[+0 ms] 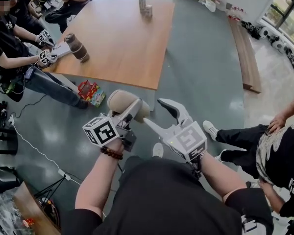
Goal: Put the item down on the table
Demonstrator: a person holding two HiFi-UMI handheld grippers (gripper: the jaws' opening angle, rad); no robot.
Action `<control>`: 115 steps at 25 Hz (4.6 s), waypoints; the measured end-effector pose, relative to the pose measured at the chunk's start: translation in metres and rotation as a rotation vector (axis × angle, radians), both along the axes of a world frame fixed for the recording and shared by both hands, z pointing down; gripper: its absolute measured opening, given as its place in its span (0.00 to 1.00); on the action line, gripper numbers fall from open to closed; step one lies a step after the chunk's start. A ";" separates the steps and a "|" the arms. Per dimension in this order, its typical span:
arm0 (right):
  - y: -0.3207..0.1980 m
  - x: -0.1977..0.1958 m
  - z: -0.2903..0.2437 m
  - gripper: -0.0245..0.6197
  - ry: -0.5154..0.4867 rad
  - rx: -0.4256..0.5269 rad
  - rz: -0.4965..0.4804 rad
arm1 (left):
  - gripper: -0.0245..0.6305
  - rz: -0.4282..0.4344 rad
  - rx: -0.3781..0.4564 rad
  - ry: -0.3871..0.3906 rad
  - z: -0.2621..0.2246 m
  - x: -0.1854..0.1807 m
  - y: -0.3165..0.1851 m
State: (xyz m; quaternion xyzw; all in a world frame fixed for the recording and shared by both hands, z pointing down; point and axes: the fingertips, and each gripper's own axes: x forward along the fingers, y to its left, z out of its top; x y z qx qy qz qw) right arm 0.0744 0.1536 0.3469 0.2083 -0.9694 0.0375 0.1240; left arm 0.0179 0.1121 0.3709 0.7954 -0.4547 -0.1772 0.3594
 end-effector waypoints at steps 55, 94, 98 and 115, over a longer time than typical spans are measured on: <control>-0.288 -0.107 0.102 0.57 0.195 -0.141 0.117 | 0.67 0.122 -0.194 0.196 0.063 -0.089 -0.260; -0.398 -0.108 0.276 0.58 0.464 -0.272 0.288 | 0.05 0.188 -0.193 -0.260 0.117 -0.114 -0.280; -0.394 -0.107 0.273 0.62 0.461 -0.266 0.281 | 0.05 0.187 -0.184 -0.257 0.115 -0.113 -0.281; -0.343 -0.093 0.166 0.52 0.290 -0.146 0.280 | 0.05 0.099 -0.147 -0.283 0.090 -0.093 -0.252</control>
